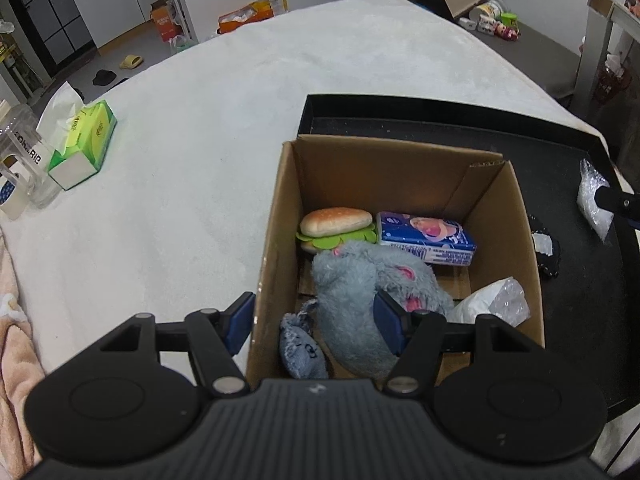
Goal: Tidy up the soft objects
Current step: 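Move the right gripper back over the tray toward the clear pellet bag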
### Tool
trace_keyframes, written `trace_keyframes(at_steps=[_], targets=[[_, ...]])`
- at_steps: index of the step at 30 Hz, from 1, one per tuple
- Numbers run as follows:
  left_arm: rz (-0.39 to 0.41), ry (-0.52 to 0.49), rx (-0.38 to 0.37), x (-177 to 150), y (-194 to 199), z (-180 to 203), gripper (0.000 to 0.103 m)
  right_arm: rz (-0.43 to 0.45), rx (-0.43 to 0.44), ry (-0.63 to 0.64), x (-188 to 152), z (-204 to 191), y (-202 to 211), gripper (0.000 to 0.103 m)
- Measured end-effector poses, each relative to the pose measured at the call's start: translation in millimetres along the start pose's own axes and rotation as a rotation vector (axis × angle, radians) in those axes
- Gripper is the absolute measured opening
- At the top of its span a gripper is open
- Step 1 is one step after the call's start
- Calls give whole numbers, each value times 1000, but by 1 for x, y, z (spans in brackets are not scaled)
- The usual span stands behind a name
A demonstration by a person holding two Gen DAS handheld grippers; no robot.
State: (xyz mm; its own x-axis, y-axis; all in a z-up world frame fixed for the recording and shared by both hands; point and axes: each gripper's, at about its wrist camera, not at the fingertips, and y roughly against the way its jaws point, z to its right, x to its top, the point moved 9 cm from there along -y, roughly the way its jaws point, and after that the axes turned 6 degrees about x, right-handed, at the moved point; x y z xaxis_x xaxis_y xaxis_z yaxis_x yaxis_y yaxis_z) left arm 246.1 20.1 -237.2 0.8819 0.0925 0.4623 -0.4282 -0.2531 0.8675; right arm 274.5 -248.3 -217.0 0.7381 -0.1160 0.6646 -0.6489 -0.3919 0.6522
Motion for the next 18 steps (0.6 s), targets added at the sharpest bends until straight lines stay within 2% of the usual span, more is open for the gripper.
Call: trace_keyframes(at_steps=[8, 18], targets=[[-8, -5, 39, 4, -4, 4, 64, 6, -53, -18, -5, 31, -12, 96], [-19, 0, 64, 7, -9, 3, 68, 16, -55, -104, 1, 55, -30, 94]])
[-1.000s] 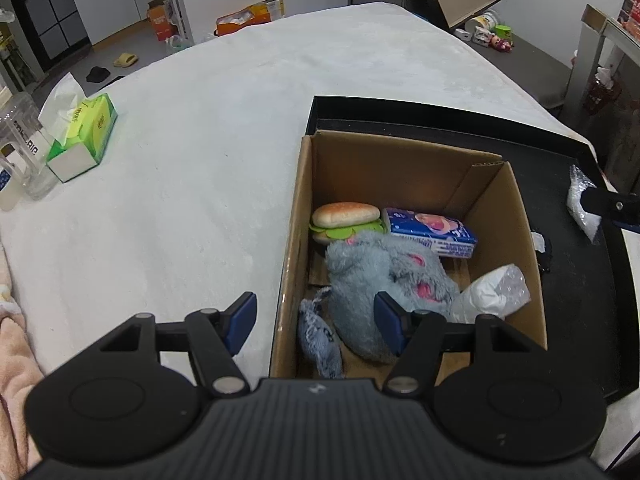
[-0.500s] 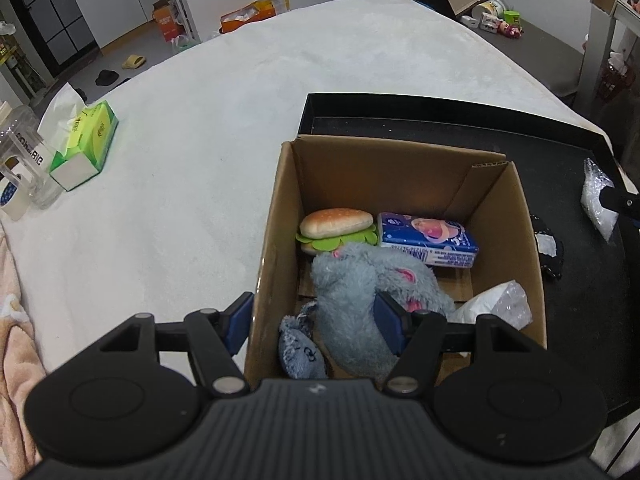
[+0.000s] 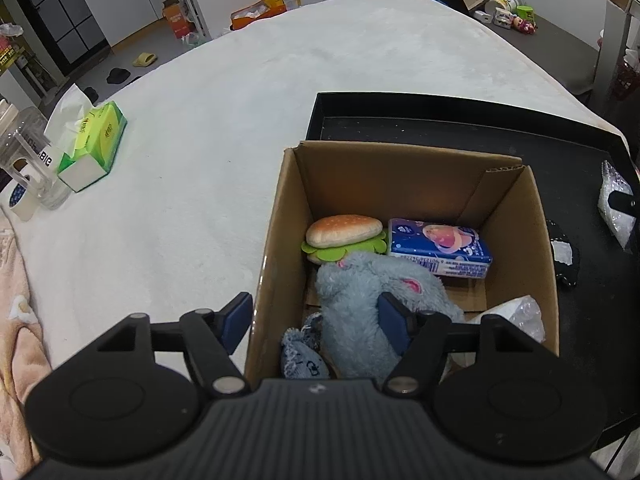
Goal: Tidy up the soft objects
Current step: 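Grasp the clear pellet bag with the right gripper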
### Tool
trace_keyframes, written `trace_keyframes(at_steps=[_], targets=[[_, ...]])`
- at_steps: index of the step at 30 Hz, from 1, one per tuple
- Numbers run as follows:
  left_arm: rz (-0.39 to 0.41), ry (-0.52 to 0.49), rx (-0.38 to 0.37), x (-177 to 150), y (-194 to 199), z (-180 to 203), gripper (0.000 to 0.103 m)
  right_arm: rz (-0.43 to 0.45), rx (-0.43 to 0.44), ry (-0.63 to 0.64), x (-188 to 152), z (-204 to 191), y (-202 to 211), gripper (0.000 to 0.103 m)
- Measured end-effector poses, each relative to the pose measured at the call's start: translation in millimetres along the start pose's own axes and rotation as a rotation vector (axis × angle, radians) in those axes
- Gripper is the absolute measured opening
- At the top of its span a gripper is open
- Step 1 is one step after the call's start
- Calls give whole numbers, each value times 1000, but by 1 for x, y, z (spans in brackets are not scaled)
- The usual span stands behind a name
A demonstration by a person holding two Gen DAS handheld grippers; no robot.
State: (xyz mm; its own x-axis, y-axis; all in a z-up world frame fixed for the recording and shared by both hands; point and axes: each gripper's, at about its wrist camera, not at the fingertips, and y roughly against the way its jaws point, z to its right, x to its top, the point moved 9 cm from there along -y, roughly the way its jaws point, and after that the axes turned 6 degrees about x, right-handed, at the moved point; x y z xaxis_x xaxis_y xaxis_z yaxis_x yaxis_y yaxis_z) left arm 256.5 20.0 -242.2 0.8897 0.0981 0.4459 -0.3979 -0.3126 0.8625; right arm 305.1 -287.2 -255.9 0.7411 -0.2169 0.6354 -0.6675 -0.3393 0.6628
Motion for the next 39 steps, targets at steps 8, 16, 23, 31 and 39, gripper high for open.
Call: trace_keyframes(at_steps=[8, 16, 23, 31, 39], targets=[[0, -1, -1, 0, 0, 0, 69, 22, -35, 54, 2, -2, -7, 92], [23, 16, -18, -2, 7, -6, 69, -9, -37, 66, -6, -4, -10, 46], [34, 26, -54, -8, 14, -10, 69, -29, -19, 26, -9, -5, -2, 32], [70, 38, -103, -3, 28, -14, 69, -40, -12, 29, -9, -20, 18, 29], [81, 58, -134, -2, 35, -20, 69, -40, 2, 30, -6, -36, 46, 29]])
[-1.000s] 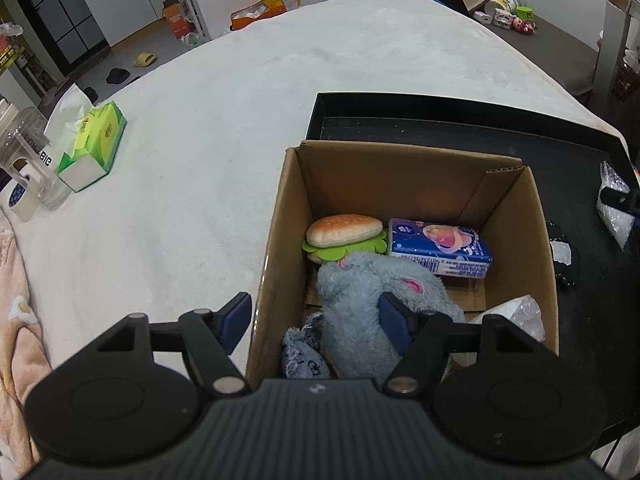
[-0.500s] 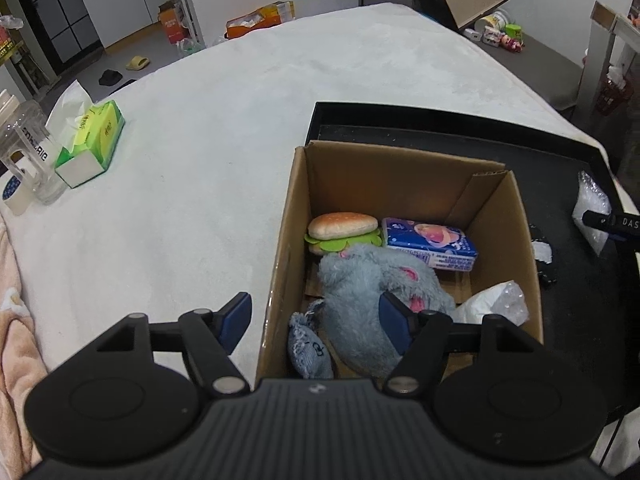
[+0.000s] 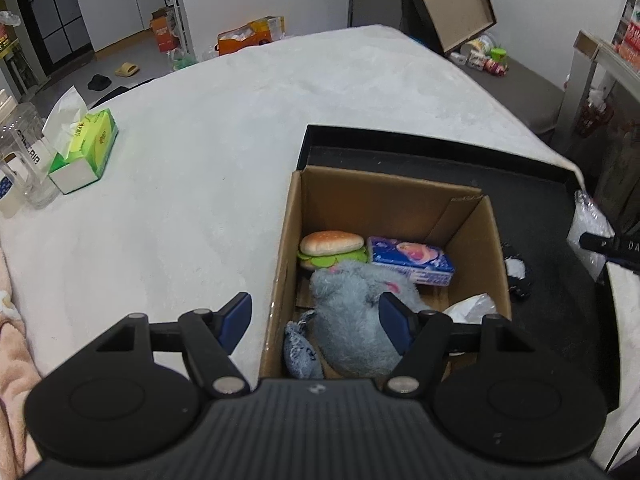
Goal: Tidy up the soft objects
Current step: 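Grasp the clear pellet bag with the right gripper, then carry the clear pellet bag into the box and open the right gripper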
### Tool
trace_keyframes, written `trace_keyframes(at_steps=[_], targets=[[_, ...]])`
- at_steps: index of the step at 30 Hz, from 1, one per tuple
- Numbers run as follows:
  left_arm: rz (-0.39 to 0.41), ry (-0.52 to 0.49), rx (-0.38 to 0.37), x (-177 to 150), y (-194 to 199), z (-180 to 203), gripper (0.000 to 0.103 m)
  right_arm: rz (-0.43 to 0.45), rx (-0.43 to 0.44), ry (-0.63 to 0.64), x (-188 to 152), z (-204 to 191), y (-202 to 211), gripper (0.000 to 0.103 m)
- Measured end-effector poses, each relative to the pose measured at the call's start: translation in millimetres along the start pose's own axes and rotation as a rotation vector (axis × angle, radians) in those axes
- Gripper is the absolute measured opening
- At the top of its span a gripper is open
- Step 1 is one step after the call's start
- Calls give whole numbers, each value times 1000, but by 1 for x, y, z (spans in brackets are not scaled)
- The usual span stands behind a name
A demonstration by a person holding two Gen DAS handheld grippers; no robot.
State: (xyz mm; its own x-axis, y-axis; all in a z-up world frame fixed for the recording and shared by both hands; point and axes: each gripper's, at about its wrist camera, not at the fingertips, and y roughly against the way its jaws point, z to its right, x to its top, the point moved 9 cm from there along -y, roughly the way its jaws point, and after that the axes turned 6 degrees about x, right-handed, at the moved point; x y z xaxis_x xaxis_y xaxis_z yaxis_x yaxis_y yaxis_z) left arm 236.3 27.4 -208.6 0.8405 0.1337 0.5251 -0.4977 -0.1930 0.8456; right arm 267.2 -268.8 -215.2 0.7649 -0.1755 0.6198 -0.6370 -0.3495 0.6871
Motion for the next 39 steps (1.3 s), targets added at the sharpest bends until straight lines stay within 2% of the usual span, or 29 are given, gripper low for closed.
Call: trace_keyframes(at_steps=[10, 17, 25, 39], targets=[[28, 6, -38, 1, 12, -1, 68, 14, 57, 54, 18, -30, 36, 29], [16, 29, -65, -1, 14, -5, 65, 19, 84, 90, 25, -56, 59, 29], [25, 28, -104, -1, 17, -9, 63, 8, 105, 114, 21, -87, 75, 30], [12, 51, -168, -14, 11, -23, 49, -24, 165, 167, -1, -154, 82, 30]])
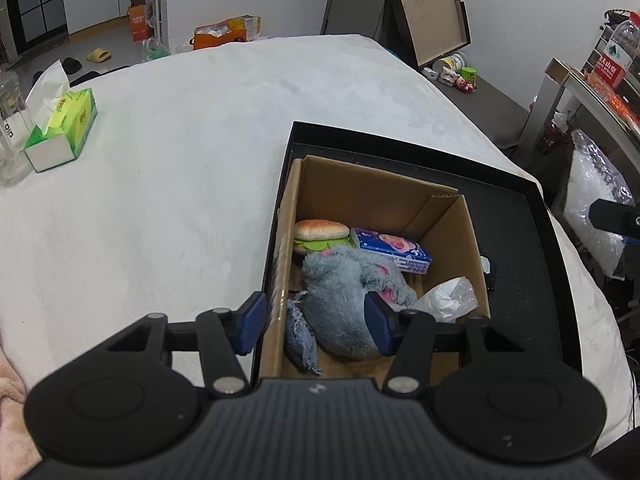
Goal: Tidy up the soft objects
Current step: 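Carry the clear pellet bag into the box and open the right gripper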
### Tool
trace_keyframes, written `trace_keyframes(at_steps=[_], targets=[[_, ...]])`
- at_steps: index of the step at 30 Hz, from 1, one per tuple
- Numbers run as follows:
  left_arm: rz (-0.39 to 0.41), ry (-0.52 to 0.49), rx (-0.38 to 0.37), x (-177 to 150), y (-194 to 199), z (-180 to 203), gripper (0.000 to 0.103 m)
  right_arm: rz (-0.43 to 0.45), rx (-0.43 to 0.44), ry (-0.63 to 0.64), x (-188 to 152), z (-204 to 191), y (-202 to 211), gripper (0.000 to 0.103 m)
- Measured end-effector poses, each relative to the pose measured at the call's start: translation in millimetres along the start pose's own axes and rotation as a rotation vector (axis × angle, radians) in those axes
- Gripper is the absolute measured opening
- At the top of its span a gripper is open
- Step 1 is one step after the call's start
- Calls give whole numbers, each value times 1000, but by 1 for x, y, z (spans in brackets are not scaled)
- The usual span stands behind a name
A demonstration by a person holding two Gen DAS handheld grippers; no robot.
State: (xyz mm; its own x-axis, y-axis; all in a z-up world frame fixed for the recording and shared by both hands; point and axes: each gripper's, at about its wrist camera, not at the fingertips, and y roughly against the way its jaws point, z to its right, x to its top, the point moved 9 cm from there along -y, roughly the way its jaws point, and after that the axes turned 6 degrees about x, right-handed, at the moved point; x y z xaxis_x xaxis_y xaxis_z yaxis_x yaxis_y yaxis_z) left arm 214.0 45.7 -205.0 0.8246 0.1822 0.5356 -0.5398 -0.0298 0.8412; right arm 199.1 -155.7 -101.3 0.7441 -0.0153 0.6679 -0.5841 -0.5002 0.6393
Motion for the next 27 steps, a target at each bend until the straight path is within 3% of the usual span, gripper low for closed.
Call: trace_keyframes(at_steps=[7, 20, 27], targets=[[-15, 15, -35, -7, -5, -8, 40, -34, 31, 33, -13, -32, -9, 30], [-11, 46, -76, -18, -11, -25, 12, -156, 78, 89, -46, -75, -38, 30], [-31, 71, -102, -21, -15, -33, 11, -250, 101, 133, -64, -94, -59, 30]])
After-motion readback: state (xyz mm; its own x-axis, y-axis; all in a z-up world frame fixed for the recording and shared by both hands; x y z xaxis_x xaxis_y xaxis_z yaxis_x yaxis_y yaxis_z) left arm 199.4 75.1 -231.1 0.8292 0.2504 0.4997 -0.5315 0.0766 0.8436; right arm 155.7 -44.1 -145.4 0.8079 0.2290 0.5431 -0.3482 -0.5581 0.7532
